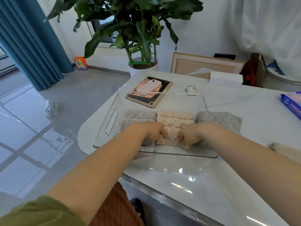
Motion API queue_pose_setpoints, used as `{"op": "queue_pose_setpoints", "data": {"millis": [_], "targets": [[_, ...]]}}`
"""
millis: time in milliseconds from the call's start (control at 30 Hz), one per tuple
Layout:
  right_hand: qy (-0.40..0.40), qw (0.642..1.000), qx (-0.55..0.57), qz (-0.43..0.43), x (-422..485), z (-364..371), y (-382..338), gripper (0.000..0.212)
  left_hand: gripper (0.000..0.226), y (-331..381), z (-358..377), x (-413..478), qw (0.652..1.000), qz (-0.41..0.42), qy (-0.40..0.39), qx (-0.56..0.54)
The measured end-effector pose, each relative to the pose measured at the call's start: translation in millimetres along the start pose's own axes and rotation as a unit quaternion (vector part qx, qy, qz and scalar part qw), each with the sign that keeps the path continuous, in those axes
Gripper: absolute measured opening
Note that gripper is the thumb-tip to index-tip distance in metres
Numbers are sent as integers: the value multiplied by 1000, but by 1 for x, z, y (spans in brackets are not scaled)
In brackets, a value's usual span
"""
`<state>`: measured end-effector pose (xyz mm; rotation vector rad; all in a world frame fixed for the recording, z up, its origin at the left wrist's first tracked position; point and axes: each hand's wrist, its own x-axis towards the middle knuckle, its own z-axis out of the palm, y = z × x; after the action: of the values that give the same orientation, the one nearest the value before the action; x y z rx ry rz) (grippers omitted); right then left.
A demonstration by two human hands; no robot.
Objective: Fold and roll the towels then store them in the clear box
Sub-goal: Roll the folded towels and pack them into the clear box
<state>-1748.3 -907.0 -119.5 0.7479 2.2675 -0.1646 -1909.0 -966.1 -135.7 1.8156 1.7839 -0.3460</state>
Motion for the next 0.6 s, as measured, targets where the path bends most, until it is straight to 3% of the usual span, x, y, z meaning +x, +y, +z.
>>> {"op": "queue_pose_setpoints", "data": {"millis": [233, 400, 600], "targets": [[39, 999, -13, 8, 13, -2, 2, 39, 49, -15, 6, -7, 999, -35, 21, 28], [57, 998, -1, 41, 8, 1, 0, 44, 52, -3, -4, -14, 997, -34, -24, -68], [141, 982, -125, 23, -20, 7, -1, 41, 28, 11, -29, -33, 994, -36, -47, -86]]}}
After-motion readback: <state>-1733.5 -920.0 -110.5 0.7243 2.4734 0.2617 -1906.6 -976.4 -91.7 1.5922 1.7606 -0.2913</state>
